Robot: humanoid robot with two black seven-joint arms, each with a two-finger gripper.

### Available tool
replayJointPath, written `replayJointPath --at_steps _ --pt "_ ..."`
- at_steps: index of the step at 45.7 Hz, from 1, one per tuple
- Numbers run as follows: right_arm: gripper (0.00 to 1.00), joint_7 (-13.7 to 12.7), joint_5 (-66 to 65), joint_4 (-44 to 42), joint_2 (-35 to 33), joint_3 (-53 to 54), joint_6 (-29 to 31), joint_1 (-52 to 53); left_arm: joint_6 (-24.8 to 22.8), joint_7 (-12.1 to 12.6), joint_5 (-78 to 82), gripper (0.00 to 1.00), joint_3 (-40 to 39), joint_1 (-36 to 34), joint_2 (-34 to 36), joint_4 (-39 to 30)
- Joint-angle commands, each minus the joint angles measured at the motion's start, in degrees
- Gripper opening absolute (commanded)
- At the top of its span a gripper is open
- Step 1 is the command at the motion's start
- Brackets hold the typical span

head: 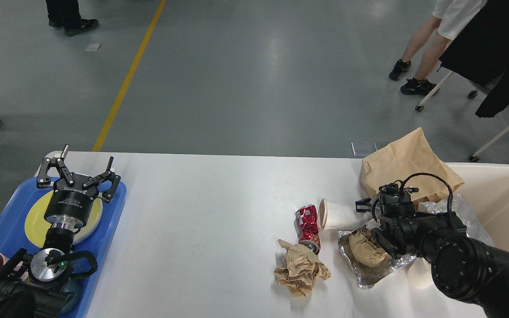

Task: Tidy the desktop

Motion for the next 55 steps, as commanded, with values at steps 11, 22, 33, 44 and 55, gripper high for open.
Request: replayJointPath --at_steps 11,22,33,44,55 --pt "0.00 -0.21 0.44 0.45 -0.34 1.79 0.77 3.03 -0.05 0.00 0.00 0.97 0.00 0.01 0.00 -0.01" --pt "0.00 -1.44 0.61 14.59 -5.44 2.32 1.12 14.18 -0.05 0.00 0.00 0.97 0.00 0.01 0.00 -0.01" --pt "0.00 -2.94 5.18 31.46 -11.77 1.35 7.00 32.72 -0.05 0.00 0.00 0.97 0.00 -0.08 0.00 -0.01" --pt "0.00 -3.64 11.50 47.11 -16.60 -4.53 16.32 53.99 -0.14 0.09 0.09 0.97 0.00 -0.08 0.00 -0.01" --pt "0.00 -2.94 19.68 62.40 -17.83 -15.52 25.37 76.32 -0.05 0.09 0.00 0.97 0.00 0.01 0.00 -0.01"
